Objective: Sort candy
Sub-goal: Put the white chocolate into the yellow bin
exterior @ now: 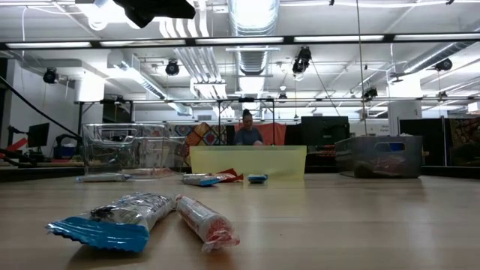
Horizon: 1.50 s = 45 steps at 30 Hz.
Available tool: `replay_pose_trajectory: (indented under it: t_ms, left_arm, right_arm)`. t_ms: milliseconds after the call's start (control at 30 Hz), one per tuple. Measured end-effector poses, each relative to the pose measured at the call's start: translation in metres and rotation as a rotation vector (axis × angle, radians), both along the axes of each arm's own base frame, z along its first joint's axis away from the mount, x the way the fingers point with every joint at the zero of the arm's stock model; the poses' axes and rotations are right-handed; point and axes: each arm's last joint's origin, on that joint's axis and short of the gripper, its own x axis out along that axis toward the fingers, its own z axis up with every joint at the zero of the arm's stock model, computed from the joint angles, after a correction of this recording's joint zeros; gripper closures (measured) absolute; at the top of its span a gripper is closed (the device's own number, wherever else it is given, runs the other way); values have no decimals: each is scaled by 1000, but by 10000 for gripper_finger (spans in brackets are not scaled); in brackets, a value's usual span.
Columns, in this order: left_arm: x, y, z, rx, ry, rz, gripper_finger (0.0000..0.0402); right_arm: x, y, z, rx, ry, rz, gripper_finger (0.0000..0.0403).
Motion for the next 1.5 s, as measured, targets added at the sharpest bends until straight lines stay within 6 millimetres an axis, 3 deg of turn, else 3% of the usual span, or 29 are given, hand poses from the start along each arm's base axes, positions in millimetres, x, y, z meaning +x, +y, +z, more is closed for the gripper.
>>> replay_pose_trajectory:
  t_ms: [233,533,867,1133,1300,1500]
  left_arm:
    - [0,0,0,0,0,0,402]
    - [0,0,1,-4,-7,-1,402]
    - [5,-4,-1,-33,-31,-67,402]
    - [32,-18,-22,13,-51,-202,402]
    - [50,-30,-24,18,-190,-416,399]
    - [61,-36,-25,98,-325,-516,353]
  right_arm:
    - [-1,-2,10,30,-28,-2,376]
    - [-6,-11,46,85,-149,-89,378]
    - [-1,-39,91,63,-514,-245,394]
    - [13,-60,111,304,-863,-243,394]
    - [22,-75,110,461,-1046,-180,394]
    - [34,-93,105,720,-1122,-88,394]
